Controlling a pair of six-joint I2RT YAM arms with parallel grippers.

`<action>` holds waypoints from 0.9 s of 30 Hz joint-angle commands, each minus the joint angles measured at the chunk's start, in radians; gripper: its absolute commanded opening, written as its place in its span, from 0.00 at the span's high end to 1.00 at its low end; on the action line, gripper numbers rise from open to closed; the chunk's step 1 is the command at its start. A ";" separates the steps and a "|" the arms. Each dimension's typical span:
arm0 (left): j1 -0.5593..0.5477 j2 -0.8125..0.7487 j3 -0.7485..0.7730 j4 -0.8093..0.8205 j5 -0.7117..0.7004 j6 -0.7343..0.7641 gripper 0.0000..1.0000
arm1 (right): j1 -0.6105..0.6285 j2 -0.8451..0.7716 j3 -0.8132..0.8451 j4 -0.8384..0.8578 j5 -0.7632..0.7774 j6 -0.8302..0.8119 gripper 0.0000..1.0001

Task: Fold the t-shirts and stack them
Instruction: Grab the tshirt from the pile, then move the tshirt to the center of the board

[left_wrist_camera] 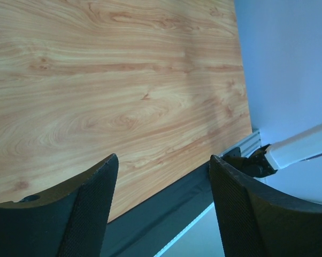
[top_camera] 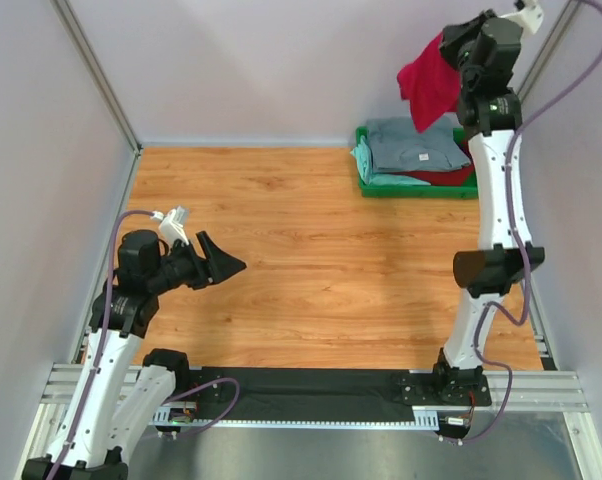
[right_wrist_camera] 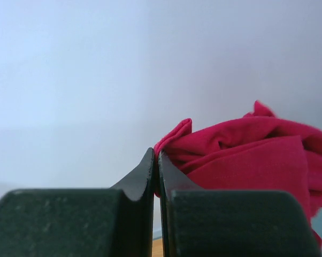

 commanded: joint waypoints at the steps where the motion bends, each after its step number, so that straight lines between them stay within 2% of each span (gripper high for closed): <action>1: -0.010 -0.031 0.050 -0.061 -0.014 0.012 0.22 | 0.097 -0.245 -0.031 0.093 0.025 -0.032 1.00; 5: -0.010 -0.083 0.078 -0.131 -0.072 0.019 0.14 | 0.270 -0.409 -0.243 -0.118 -0.042 -0.073 0.97; 6: -0.010 -0.092 0.097 -0.171 -0.092 0.019 0.12 | 0.302 -0.439 -0.304 -0.160 -0.076 -0.065 0.88; 7: -0.010 -0.101 0.108 -0.187 -0.109 0.021 0.10 | 0.330 -0.503 -0.370 -0.191 -0.121 -0.053 0.59; 9: -0.010 -0.121 0.128 -0.223 -0.151 0.028 0.07 | 0.421 -0.563 -0.523 -0.288 -0.236 -0.033 0.45; 10: -0.010 -0.126 0.145 -0.233 -0.162 0.030 0.06 | 0.451 -0.598 -0.685 -0.313 -0.267 -0.030 0.36; 12: -0.010 -0.117 0.160 -0.253 -0.171 0.035 0.07 | 0.538 -0.710 -0.884 -0.344 -0.307 -0.012 0.31; 13: -0.010 -0.109 0.162 -0.260 -0.166 0.036 0.08 | 0.557 -0.751 -1.074 -0.338 -0.329 -0.006 0.29; 15: -0.010 -0.076 0.159 -0.268 -0.134 0.056 0.12 | 0.559 -0.866 -1.218 -0.358 -0.340 0.010 0.29; 16: -0.010 -0.060 0.150 -0.271 -0.125 0.061 0.14 | 0.557 -0.900 -1.336 -0.381 -0.311 0.014 0.23; 20: -0.050 0.056 0.084 -0.224 -0.106 0.041 0.17 | 0.520 -1.055 -1.548 -0.436 -0.239 0.042 0.25; 21: -0.118 0.084 0.075 -0.177 -0.123 0.030 0.17 | 0.511 -1.098 -1.585 -0.427 -0.238 0.051 0.26; 22: -0.180 0.116 0.070 -0.155 -0.198 0.024 0.17 | 0.502 -1.114 -1.619 -0.417 -0.237 0.065 0.30; 23: -0.237 0.198 0.070 -0.100 -0.235 0.018 0.17 | 0.473 -1.124 -1.683 -0.409 -0.245 0.079 0.33; 24: -0.340 0.248 0.093 -0.080 -0.260 0.018 0.16 | 0.456 -1.129 -1.707 -0.403 -0.255 0.080 0.39; 27: -0.421 0.463 0.162 -0.047 -0.297 0.039 0.15 | 0.387 -1.115 -1.783 -0.361 -0.317 0.064 0.48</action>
